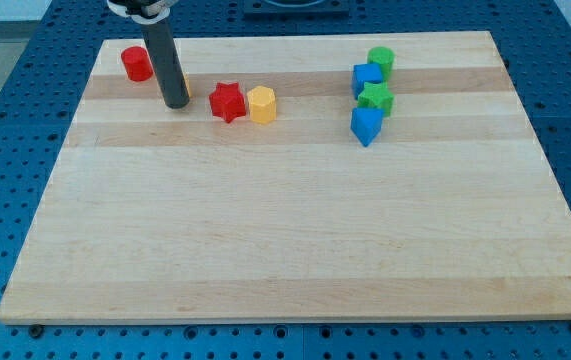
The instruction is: Move the yellow hexagon towards left of blue triangle
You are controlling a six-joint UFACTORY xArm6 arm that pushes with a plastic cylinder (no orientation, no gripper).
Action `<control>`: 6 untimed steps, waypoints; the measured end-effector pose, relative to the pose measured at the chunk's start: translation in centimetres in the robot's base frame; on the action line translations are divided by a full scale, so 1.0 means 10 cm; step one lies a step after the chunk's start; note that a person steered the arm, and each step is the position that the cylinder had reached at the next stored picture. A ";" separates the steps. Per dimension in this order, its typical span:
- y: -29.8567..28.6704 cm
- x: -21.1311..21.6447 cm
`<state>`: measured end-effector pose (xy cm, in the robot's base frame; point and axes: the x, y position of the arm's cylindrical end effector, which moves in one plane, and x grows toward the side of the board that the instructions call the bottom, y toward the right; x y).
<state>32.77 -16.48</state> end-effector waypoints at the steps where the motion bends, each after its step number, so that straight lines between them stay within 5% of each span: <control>1: -0.12 0.26; 3: -0.81 0.15; 6: -0.45 -0.06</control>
<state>32.13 -21.02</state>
